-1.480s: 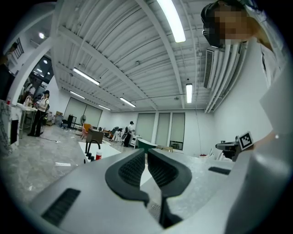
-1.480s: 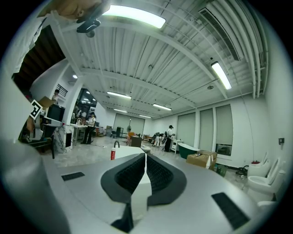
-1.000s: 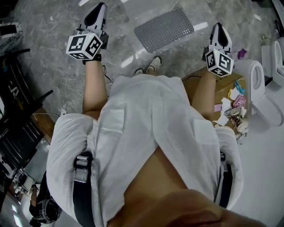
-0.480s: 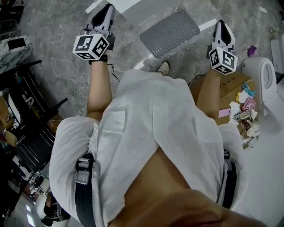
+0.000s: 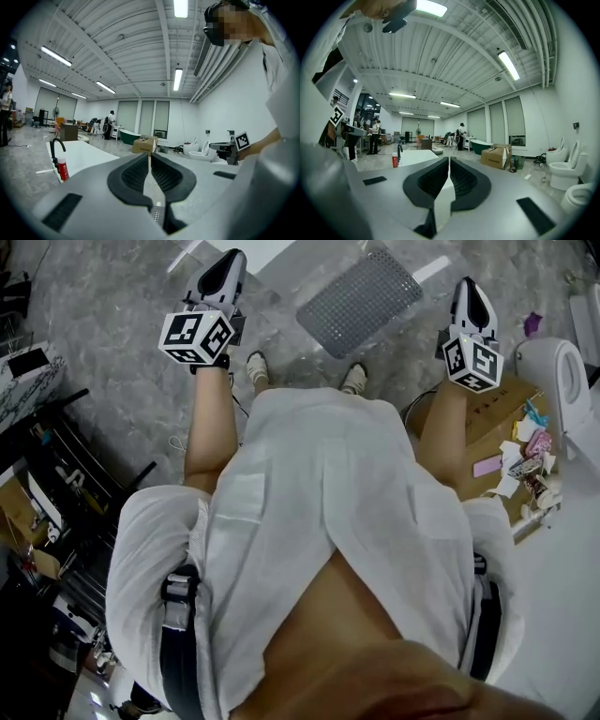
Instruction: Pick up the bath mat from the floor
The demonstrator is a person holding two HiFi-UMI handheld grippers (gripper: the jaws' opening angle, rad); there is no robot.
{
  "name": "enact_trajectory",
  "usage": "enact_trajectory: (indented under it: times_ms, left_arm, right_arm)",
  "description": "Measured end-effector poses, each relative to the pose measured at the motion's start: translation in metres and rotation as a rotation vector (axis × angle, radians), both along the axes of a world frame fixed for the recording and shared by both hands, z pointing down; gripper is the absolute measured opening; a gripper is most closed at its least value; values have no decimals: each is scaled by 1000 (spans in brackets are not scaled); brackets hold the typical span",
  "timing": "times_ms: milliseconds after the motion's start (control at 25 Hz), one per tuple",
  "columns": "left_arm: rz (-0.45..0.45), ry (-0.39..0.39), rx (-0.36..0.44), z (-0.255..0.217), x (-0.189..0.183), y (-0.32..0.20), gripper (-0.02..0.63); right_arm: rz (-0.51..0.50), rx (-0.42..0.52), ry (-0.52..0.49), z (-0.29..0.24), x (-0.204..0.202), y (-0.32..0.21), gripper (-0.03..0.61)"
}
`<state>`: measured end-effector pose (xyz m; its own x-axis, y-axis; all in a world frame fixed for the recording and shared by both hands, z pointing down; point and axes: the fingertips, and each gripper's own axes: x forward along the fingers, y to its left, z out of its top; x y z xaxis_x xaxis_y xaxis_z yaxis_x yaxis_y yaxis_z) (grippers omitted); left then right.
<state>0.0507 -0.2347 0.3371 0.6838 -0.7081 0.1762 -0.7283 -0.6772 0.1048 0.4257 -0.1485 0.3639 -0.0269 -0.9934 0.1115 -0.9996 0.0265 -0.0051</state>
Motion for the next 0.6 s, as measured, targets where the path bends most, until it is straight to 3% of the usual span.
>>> enact_trajectory:
  times_ms: [280,600]
  left_arm:
    - [46,23,-55,38,-64,-43,25]
    - [57,34,-95,78,-109,-51,26]
  right_arm:
    - [24,-48,-28,23,-78,-28,31]
    - [-85,-128,-34,69,-159,-72,31]
